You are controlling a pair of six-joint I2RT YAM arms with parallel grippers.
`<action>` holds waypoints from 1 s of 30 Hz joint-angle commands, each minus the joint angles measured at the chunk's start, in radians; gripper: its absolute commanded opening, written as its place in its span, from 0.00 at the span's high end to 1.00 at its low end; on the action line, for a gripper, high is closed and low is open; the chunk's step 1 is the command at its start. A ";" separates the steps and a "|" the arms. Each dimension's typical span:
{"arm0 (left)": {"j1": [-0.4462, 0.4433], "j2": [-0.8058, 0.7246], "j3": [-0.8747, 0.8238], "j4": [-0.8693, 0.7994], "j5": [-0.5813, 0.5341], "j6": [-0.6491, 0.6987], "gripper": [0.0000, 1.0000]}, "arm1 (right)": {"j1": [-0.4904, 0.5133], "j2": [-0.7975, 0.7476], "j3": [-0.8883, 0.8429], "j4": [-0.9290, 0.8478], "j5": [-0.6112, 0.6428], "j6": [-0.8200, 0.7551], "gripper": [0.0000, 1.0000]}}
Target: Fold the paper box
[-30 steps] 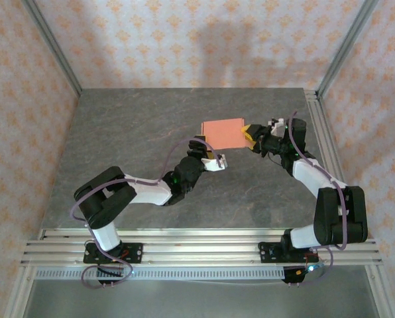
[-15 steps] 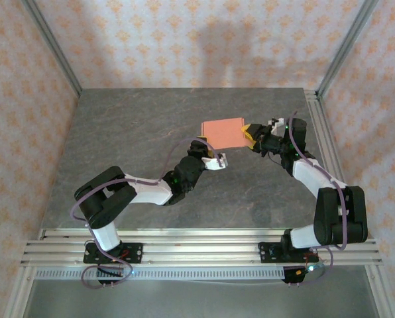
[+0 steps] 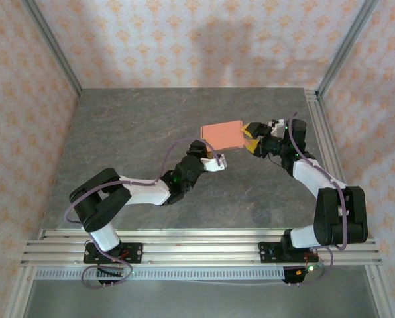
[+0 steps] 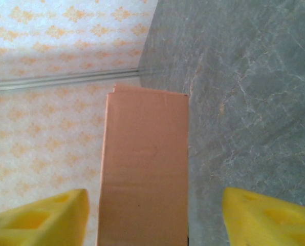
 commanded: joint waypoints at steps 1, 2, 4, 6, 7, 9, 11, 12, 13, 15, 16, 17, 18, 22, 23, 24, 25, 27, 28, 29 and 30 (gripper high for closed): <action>0.006 -0.062 0.024 -0.163 0.013 -0.142 0.68 | -0.003 -0.060 -0.001 -0.045 0.068 -0.077 0.19; 0.011 -0.077 0.031 -0.227 0.029 -0.180 0.68 | -0.002 -0.074 0.008 -0.089 0.087 -0.115 0.16; 0.023 -0.100 0.038 -0.333 0.065 -0.250 0.67 | -0.003 -0.097 0.029 -0.180 0.131 -0.192 0.13; 0.035 -0.124 0.051 -0.460 0.109 -0.312 0.67 | -0.003 -0.125 0.057 -0.298 0.193 -0.293 0.11; 0.045 -0.133 0.064 -0.537 0.136 -0.341 0.67 | -0.002 -0.140 0.068 -0.341 0.221 -0.336 0.11; 0.067 -0.153 0.085 -0.664 0.193 -0.399 0.66 | -0.003 -0.170 0.089 -0.421 0.287 -0.437 0.11; 0.085 -0.178 0.089 -0.736 0.238 -0.440 0.66 | -0.003 -0.195 0.114 -0.494 0.336 -0.511 0.12; 0.097 -0.192 0.098 -0.783 0.275 -0.459 0.66 | -0.003 -0.203 0.125 -0.524 0.358 -0.547 0.13; 0.112 -0.206 0.107 -0.826 0.305 -0.485 0.66 | -0.003 -0.204 0.136 -0.546 0.379 -0.580 0.13; 0.142 -0.225 0.133 -0.915 0.365 -0.520 0.66 | 0.001 -0.246 0.148 -0.574 0.417 -0.633 0.14; 0.150 -0.230 0.140 -0.937 0.375 -0.528 0.66 | 0.003 -0.252 0.154 -0.583 0.432 -0.652 0.14; 0.161 -0.237 0.149 -0.973 0.408 -0.529 0.67 | 0.008 -0.255 0.165 -0.596 0.447 -0.675 0.14; 0.171 -0.240 0.161 -1.009 0.442 -0.532 0.66 | 0.013 -0.256 0.175 -0.608 0.458 -0.698 0.15; 0.200 -0.231 0.226 -1.173 0.556 -0.543 0.67 | 0.068 -0.252 0.218 -0.652 0.479 -0.807 0.14; 0.202 -0.222 0.241 -1.206 0.574 -0.542 0.66 | 0.088 -0.250 0.229 -0.666 0.481 -0.837 0.14; 0.205 -0.212 0.256 -1.238 0.596 -0.538 0.67 | 0.106 -0.250 0.236 -0.672 0.480 -0.861 0.14; 0.207 -0.195 0.276 -1.273 0.612 -0.533 0.67 | 0.123 -0.249 0.239 -0.674 0.468 -0.882 0.15; 0.210 -0.167 0.306 -1.337 0.657 -0.521 0.67 | 0.151 -0.246 0.240 -0.671 0.432 -0.919 0.15; 0.212 -0.153 0.325 -1.370 0.685 -0.511 0.67 | 0.169 -0.246 0.242 -0.680 0.424 -0.951 0.15; 0.214 -0.138 0.342 -1.406 0.701 -0.501 0.67 | 0.192 -0.248 0.245 -0.697 0.424 -0.993 0.15; 0.214 -0.124 0.359 -1.435 0.703 -0.493 0.67 | 0.213 -0.252 0.246 -0.712 0.429 -1.039 0.15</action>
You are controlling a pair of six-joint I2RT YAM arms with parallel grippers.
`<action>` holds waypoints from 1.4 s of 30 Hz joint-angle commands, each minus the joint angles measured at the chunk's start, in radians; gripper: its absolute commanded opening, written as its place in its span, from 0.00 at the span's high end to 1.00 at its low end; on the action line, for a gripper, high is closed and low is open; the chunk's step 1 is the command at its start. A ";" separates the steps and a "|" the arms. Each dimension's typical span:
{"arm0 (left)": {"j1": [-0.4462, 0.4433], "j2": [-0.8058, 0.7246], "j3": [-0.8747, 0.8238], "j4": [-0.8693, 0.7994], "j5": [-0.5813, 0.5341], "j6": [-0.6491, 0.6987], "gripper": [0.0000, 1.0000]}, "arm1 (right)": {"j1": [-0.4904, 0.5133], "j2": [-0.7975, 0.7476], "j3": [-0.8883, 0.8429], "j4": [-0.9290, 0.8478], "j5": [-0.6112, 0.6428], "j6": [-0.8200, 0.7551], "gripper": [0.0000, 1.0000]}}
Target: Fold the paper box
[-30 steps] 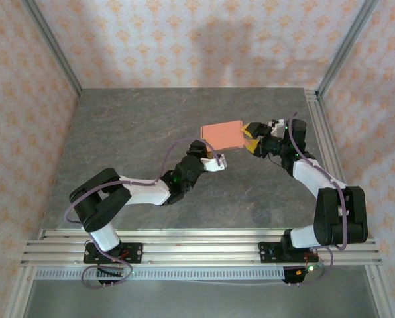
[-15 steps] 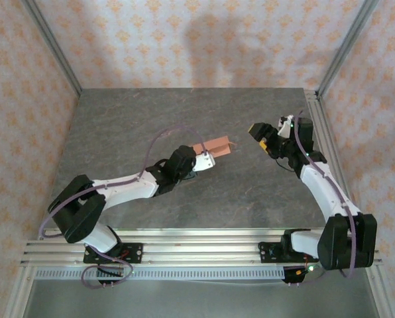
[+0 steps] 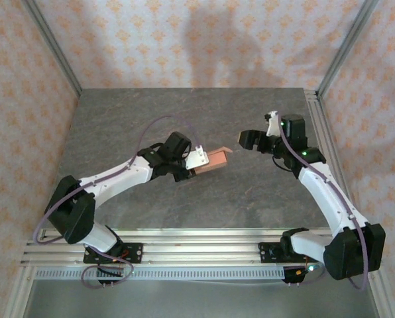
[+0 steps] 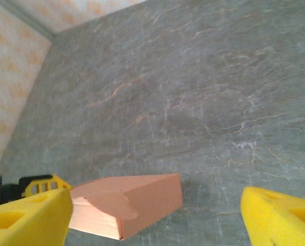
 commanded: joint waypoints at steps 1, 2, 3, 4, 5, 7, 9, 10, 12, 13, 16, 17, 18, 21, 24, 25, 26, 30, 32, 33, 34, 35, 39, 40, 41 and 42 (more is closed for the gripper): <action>0.009 0.055 0.066 -0.189 0.072 0.021 0.67 | 0.064 -0.017 0.032 -0.072 0.002 -0.205 0.16; 0.010 0.071 0.076 -0.202 0.051 0.022 0.67 | 0.093 -0.024 0.026 -0.083 0.023 -0.244 0.16; 0.010 0.082 0.083 -0.216 0.043 0.030 0.67 | 0.112 -0.030 0.019 -0.084 0.035 -0.274 0.16; 0.013 0.090 0.090 -0.231 0.043 0.037 0.67 | 0.128 -0.031 0.012 -0.084 0.046 -0.297 0.16; 0.016 0.101 0.096 -0.245 0.047 0.044 0.67 | 0.138 -0.027 0.008 -0.085 0.053 -0.314 0.17; 0.023 0.114 0.110 -0.268 0.060 0.051 0.67 | 0.144 -0.012 -0.002 -0.091 0.044 -0.360 0.23; 0.029 0.123 0.127 -0.296 0.087 0.065 0.67 | 0.147 0.004 -0.003 -0.110 0.030 -0.405 0.28; 0.032 0.128 0.136 -0.305 0.096 0.066 0.67 | 0.148 0.016 0.003 -0.124 0.022 -0.421 0.32; 0.036 0.138 0.147 -0.322 0.115 0.077 0.67 | 0.151 0.028 0.011 -0.136 0.011 -0.439 0.43; 0.037 0.144 0.153 -0.332 0.121 0.081 0.67 | 0.152 0.059 0.015 -0.139 0.007 -0.444 0.48; 0.040 0.159 0.166 -0.347 0.128 0.088 0.67 | 0.170 0.110 0.035 -0.159 -0.004 -0.469 0.55; 0.041 0.164 0.170 -0.349 0.131 0.090 0.67 | 0.180 0.128 0.042 -0.168 -0.002 -0.478 0.56; 0.042 0.167 0.171 -0.350 0.131 0.090 0.67 | 0.186 0.144 0.048 -0.172 0.005 -0.486 0.56; 0.044 0.175 0.174 -0.359 0.141 0.094 0.67 | 0.201 0.196 0.073 -0.191 0.016 -0.504 0.62; 0.043 0.176 0.168 -0.354 0.141 0.091 0.67 | 0.209 0.225 0.092 -0.198 0.015 -0.515 0.70; 0.043 0.175 0.165 -0.350 0.138 0.088 0.67 | 0.210 0.230 0.094 -0.196 0.019 -0.515 0.74; 0.043 0.174 0.162 -0.347 0.136 0.086 0.67 | 0.210 0.232 0.096 -0.194 0.021 -0.516 0.78; 0.043 0.178 0.163 -0.346 0.143 0.081 0.67 | 0.212 0.239 0.097 -0.192 0.033 -0.517 0.80; 0.043 0.179 0.165 -0.342 0.144 0.080 0.67 | 0.213 0.243 0.099 -0.186 0.042 -0.513 0.79; 0.043 0.179 0.163 -0.340 0.141 0.079 0.67 | 0.213 0.245 0.100 -0.184 0.044 -0.513 0.79; 0.043 0.179 0.164 -0.341 0.137 0.078 0.67 | 0.213 0.248 0.103 -0.184 0.044 -0.512 0.79; 0.043 0.179 0.164 -0.340 0.133 0.079 0.67 | 0.214 0.250 0.106 -0.184 0.045 -0.512 0.79; 0.044 0.178 0.165 -0.340 0.133 0.081 0.67 | 0.215 0.259 0.107 -0.172 0.053 -0.507 0.80; 0.042 0.178 0.165 -0.342 0.133 0.079 0.67 | 0.215 0.261 0.106 -0.172 0.054 -0.507 0.80; 0.043 0.179 0.165 -0.342 0.134 0.078 0.67 | 0.215 0.265 0.107 -0.175 0.055 -0.507 0.81; 0.043 0.179 0.166 -0.343 0.134 0.079 0.67 | 0.217 0.268 0.108 -0.175 0.057 -0.508 0.85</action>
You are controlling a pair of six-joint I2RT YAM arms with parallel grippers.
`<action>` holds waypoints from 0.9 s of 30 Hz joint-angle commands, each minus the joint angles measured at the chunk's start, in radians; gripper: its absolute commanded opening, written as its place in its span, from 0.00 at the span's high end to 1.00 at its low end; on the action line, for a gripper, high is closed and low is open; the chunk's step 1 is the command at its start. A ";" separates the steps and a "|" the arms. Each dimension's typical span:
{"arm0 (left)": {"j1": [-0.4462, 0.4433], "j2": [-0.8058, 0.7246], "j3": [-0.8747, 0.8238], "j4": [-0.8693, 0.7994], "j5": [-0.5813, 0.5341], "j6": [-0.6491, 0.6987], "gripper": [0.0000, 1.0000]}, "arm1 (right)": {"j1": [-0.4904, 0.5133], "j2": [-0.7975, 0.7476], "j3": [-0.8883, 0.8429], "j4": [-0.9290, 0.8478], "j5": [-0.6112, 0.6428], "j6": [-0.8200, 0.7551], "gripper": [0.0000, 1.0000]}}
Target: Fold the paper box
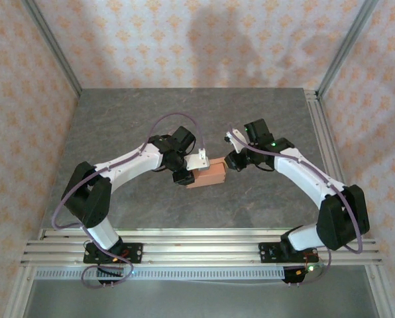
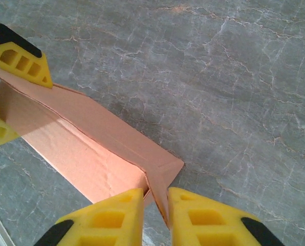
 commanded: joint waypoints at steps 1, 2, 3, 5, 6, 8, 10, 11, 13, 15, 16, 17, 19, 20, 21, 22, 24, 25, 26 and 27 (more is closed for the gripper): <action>0.003 0.028 0.009 -0.070 0.007 0.010 0.67 | 0.009 0.013 0.030 -0.002 0.022 -0.010 0.90; 0.004 0.030 0.009 -0.070 0.007 0.009 0.67 | 0.008 0.012 0.031 -0.002 0.022 -0.009 0.94; 0.003 0.030 0.009 -0.070 0.005 0.009 0.67 | 0.009 0.008 0.031 -0.003 0.021 -0.009 0.96; 0.003 0.031 0.009 -0.069 0.005 0.004 0.66 | 0.009 -0.002 0.027 -0.003 0.022 -0.004 1.00; 0.003 0.031 0.009 -0.065 0.006 0.000 0.66 | 0.010 -0.006 0.023 0.003 0.023 0.005 1.00; 0.003 0.025 0.008 -0.052 0.006 -0.013 0.65 | 0.015 -0.024 0.009 0.033 0.039 0.055 1.00; 0.003 0.015 0.004 -0.039 0.013 -0.023 0.65 | 0.020 -0.044 -0.008 0.065 0.068 0.129 1.00; 0.003 0.010 0.001 -0.033 0.014 -0.029 0.65 | 0.021 -0.060 -0.021 0.081 0.073 0.164 1.00; 0.004 0.007 0.002 -0.026 0.015 -0.041 0.65 | 0.024 -0.090 -0.053 0.117 0.081 0.231 1.00; 0.003 0.013 0.008 -0.024 0.009 -0.052 0.65 | 0.033 -0.114 -0.082 0.144 0.092 0.286 1.00; 0.003 0.018 0.014 -0.028 0.006 -0.058 0.65 | 0.043 -0.126 -0.096 0.157 0.116 0.311 1.00; 0.003 0.023 0.020 -0.031 0.004 -0.063 0.65 | 0.053 -0.133 -0.103 0.163 0.138 0.332 1.00; 0.002 0.033 0.029 -0.030 0.000 -0.076 0.65 | 0.082 -0.144 -0.122 0.189 0.198 0.382 1.00; 0.003 0.036 0.030 -0.027 -0.002 -0.081 0.65 | 0.094 -0.147 -0.131 0.206 0.213 0.401 1.00; 0.002 0.041 0.032 -0.023 -0.005 -0.086 0.65 | 0.112 -0.152 -0.142 0.227 0.240 0.423 1.00; 0.003 0.044 0.036 -0.022 -0.011 -0.090 0.65 | 0.129 -0.155 -0.155 0.249 0.271 0.448 1.00; 0.002 0.049 0.040 -0.021 -0.025 -0.097 0.65 | 0.154 -0.156 -0.167 0.276 0.324 0.500 1.00; 0.002 0.051 0.043 -0.022 -0.031 -0.100 0.65 | 0.168 -0.158 -0.176 0.292 0.347 0.520 1.00; 0.002 0.054 0.044 -0.022 -0.036 -0.102 0.64 | 0.177 -0.160 -0.185 0.309 0.367 0.538 1.00; 0.002 0.055 0.044 -0.022 -0.040 -0.101 0.65 | 0.186 -0.164 -0.198 0.325 0.387 0.556 1.00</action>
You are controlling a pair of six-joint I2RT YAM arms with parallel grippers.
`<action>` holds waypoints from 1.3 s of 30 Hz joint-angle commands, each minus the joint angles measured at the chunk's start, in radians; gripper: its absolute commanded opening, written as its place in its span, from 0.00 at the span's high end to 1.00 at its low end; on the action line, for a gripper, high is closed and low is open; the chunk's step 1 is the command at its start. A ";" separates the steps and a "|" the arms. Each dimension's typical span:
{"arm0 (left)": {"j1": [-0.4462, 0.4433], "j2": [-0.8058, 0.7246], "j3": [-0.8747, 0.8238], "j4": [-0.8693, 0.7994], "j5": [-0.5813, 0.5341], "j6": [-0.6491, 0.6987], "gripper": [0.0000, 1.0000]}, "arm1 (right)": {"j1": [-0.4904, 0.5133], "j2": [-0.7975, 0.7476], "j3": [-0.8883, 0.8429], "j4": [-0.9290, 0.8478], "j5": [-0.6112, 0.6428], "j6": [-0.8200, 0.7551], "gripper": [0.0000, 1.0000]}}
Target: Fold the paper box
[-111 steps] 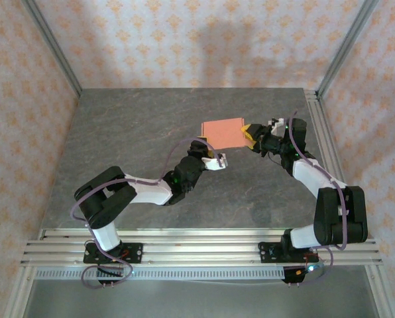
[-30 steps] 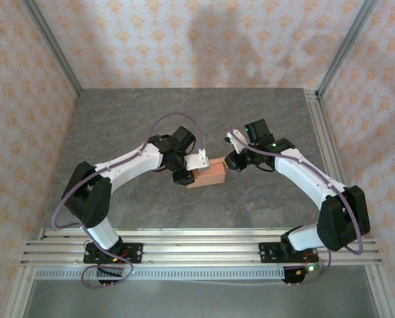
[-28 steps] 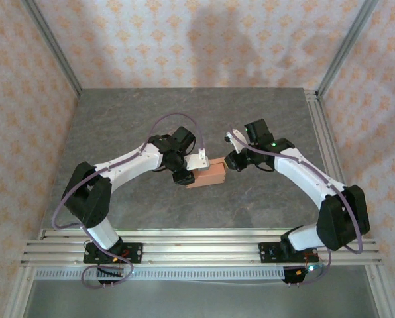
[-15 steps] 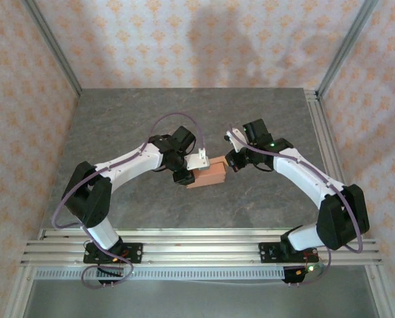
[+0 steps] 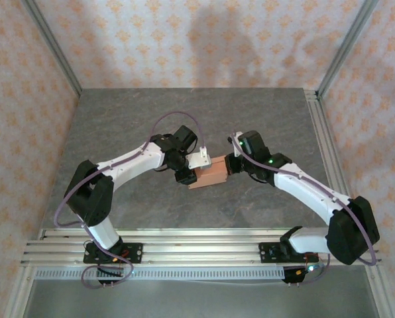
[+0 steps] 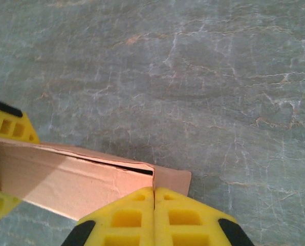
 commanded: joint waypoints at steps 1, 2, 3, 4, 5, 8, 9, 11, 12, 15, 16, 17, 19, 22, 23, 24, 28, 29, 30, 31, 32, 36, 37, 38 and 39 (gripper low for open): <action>0.003 0.030 0.015 -0.020 -0.055 -0.033 0.65 | 0.040 -0.036 -0.035 0.108 0.099 0.116 1.00; 0.004 0.030 0.015 -0.019 -0.058 -0.035 0.64 | 0.042 -0.038 -0.041 0.117 0.109 0.131 1.00; 0.004 0.030 0.015 -0.019 -0.062 -0.035 0.64 | 0.044 -0.042 -0.045 0.119 0.126 0.146 1.00; 0.004 0.028 0.015 -0.018 -0.069 -0.036 0.63 | 0.045 -0.049 -0.049 0.125 0.138 0.158 1.00; 0.004 0.026 0.013 -0.016 -0.073 -0.036 0.63 | 0.045 -0.054 -0.052 0.130 0.144 0.164 1.00; 0.004 0.023 0.006 -0.006 -0.079 -0.038 0.63 | 0.045 -0.059 -0.051 0.127 0.151 0.182 1.00; 0.004 0.023 0.006 -0.006 -0.080 -0.039 0.63 | 0.045 -0.057 -0.046 0.120 0.146 0.193 1.00; 0.004 0.028 0.008 -0.006 -0.091 -0.040 0.63 | 0.045 -0.056 -0.025 0.105 0.132 0.228 1.00; 0.004 0.030 0.008 -0.007 -0.096 -0.041 0.63 | 0.045 -0.057 -0.015 0.103 0.122 0.246 1.00; 0.004 0.034 0.008 -0.003 -0.105 -0.045 0.63 | 0.045 -0.056 0.010 0.081 0.117 0.276 1.00; 0.004 0.037 0.008 -0.002 -0.107 -0.047 0.63 | 0.045 -0.049 0.024 0.058 0.120 0.280 1.00; 0.004 0.039 0.008 -0.002 -0.108 -0.046 0.63 | 0.045 -0.041 0.039 0.036 0.124 0.279 1.00; 0.003 0.042 0.010 -0.002 -0.113 -0.047 0.63 | 0.045 -0.024 0.065 -0.004 0.125 0.287 1.00; 0.004 0.043 0.009 -0.003 -0.119 -0.046 0.63 | 0.045 -0.002 0.097 -0.049 0.124 0.309 1.00; 0.004 0.044 0.009 -0.003 -0.119 -0.046 0.63 | 0.046 0.002 0.102 -0.057 0.124 0.322 1.00; 0.004 0.046 0.009 -0.003 -0.120 -0.047 0.63 | 0.045 0.005 0.106 -0.061 0.128 0.330 1.00; 0.003 0.048 0.009 -0.003 -0.117 -0.047 0.63 | 0.045 0.018 0.086 -0.056 0.137 0.319 1.00; 0.004 0.048 0.007 -0.003 -0.118 -0.044 0.63 | 0.045 0.017 0.078 -0.049 0.133 0.299 1.00; 0.004 0.048 0.005 -0.004 -0.119 -0.043 0.63 | 0.044 0.009 0.073 -0.044 0.129 0.264 1.00; 0.004 0.047 0.003 -0.007 -0.122 -0.040 0.63 | 0.043 0.000 0.074 -0.047 0.131 0.225 0.99; 0.004 0.046 0.002 -0.008 -0.122 -0.039 0.63 | 0.041 -0.011 0.078 -0.049 0.135 0.175 0.95; 0.004 0.044 -0.004 -0.015 -0.117 -0.028 0.63 | 0.000 -0.032 0.106 -0.092 0.071 -0.008 0.71; 0.004 0.045 -0.005 -0.016 -0.116 -0.026 0.63 | -0.017 -0.030 0.114 -0.106 0.043 -0.038 0.66; 0.004 0.045 -0.006 -0.016 -0.116 -0.023 0.63 | -0.041 -0.024 0.123 -0.122 0.003 -0.073 0.62; 0.004 0.044 -0.006 -0.017 -0.116 -0.024 0.63 | -0.067 -0.014 0.133 -0.140 -0.053 -0.110 0.57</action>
